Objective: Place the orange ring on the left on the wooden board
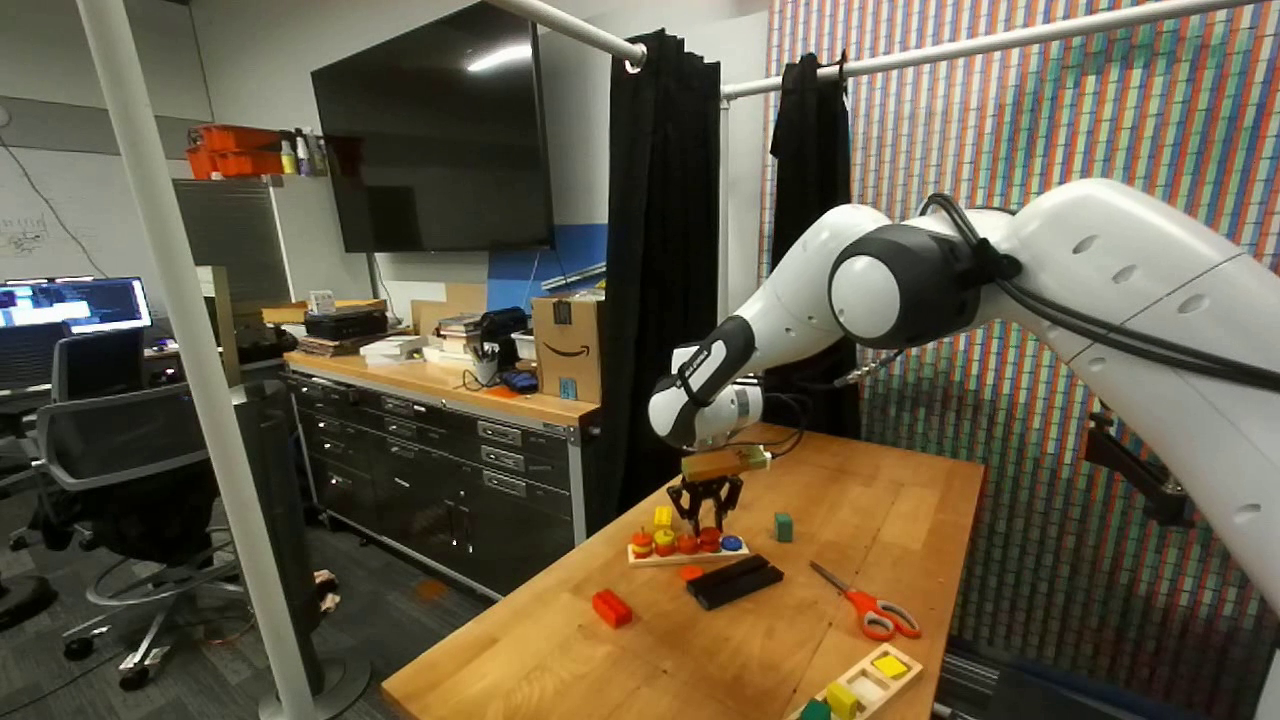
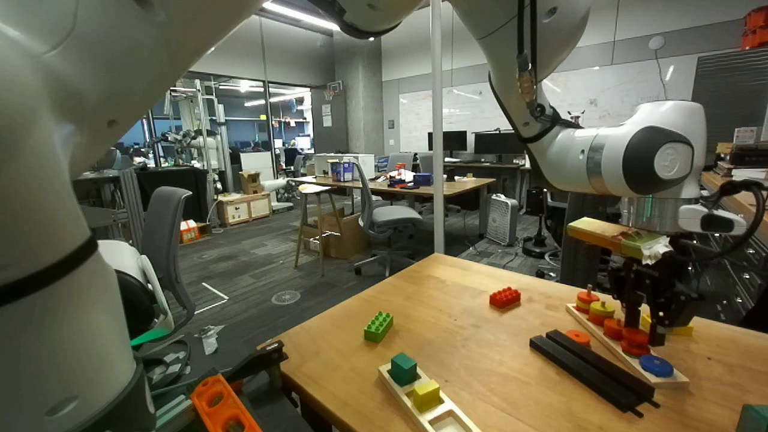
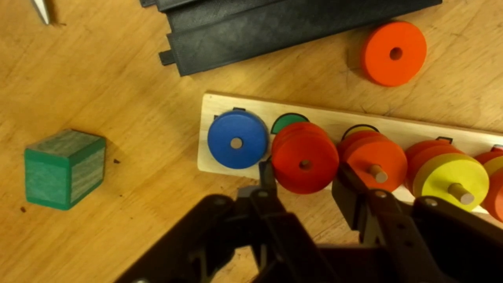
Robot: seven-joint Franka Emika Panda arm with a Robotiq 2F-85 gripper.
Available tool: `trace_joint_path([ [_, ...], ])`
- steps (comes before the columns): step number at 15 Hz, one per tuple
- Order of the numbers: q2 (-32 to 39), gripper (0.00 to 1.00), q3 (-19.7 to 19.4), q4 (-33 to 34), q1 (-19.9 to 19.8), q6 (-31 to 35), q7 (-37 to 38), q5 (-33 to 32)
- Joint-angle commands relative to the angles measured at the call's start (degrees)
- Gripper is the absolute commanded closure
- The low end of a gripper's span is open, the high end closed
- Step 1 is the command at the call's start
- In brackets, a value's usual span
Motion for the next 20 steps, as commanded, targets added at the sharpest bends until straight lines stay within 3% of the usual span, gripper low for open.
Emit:
trace_joint_path([
  [1, 3.1, 0.82, 0.3, 3.1, -0.8, -0.7, -0.8, 1.5],
  [3, 3.1, 0.82, 0.3, 3.2, -0.9, -0.9, -0.6, 1.7],
  [4, 3.1, 0.34, 0.4, 3.2, -1.0, -1.0, -0.4, 2.1],
  [5, 3.1, 0.32, 0.4, 3.2, -1.1, -1.0, -0.5, 2.2],
  [9, 3.7, 0.03, 0.4, 2.9, -1.4, -0.9, -0.4, 2.6],
  [14, 0.6, 0.00, -0.5, 1.0, 0.7, -0.4, 0.4, 1.0],
  [20, -11.0, 0.00, -2.3, -5.6, 7.7, 1.7, 2.0, -4.1],
])
